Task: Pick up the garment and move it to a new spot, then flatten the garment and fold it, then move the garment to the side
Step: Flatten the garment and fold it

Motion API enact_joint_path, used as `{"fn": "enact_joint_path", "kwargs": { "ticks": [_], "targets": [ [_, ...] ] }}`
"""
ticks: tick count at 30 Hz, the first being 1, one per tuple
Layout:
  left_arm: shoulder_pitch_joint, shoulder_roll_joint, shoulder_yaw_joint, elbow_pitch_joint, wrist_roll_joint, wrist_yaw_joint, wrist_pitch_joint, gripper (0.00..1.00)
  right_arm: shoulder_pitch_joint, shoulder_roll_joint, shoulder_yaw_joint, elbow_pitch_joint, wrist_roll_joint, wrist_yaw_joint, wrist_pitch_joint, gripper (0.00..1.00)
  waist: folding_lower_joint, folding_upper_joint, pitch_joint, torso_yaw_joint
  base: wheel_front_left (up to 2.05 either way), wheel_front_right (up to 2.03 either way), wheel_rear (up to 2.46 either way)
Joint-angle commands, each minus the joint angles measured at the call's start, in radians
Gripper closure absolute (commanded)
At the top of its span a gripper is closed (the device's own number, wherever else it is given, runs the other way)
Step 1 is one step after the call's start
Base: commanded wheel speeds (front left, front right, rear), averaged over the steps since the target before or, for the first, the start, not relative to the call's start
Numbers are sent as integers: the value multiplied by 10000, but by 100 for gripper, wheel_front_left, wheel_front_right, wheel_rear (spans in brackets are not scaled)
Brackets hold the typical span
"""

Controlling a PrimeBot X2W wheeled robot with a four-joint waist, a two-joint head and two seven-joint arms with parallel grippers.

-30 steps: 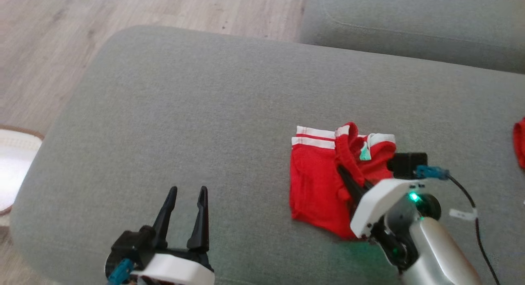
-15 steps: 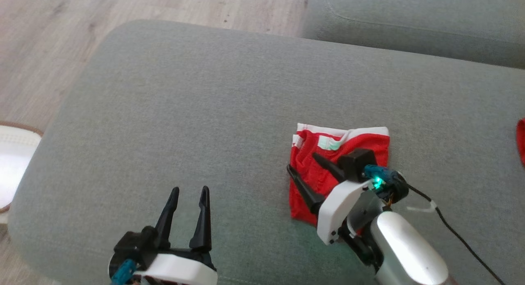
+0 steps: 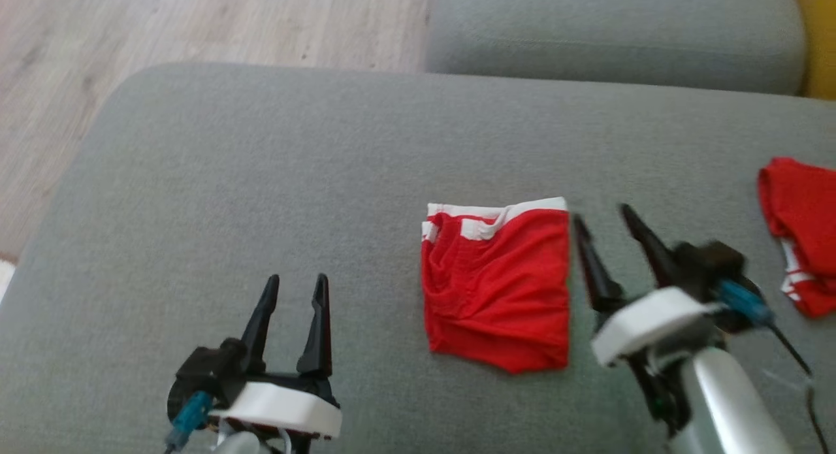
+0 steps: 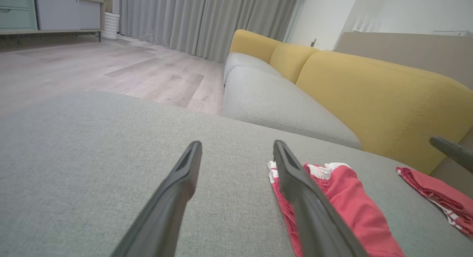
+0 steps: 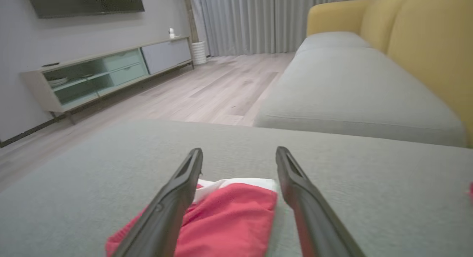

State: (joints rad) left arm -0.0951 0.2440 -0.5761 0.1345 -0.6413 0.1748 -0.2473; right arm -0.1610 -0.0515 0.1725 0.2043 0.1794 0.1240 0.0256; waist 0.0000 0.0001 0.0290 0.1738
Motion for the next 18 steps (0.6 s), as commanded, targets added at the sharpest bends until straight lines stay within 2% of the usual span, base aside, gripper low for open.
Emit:
{"fn": "enact_joint_path", "kwargs": {
  "ticks": [1,11,18],
  "targets": [
    [-515,151,470,-192,53,-5,-17,0,-56,12,7,-420,-84,67,-203,0,0,-1,-192,-197,0,0,0],
    [30,412,606,21,30,167,-47,0,1719,12,-1495,-596,-215,67,-1656,0,0,-1,-764,-616,0,0,0],
    [629,656,682,-3,-79,355,4,0,2178,12,-1659,-395,20,67,-1893,0,0,-1,-907,-703,0,0,0]
  ]
}}
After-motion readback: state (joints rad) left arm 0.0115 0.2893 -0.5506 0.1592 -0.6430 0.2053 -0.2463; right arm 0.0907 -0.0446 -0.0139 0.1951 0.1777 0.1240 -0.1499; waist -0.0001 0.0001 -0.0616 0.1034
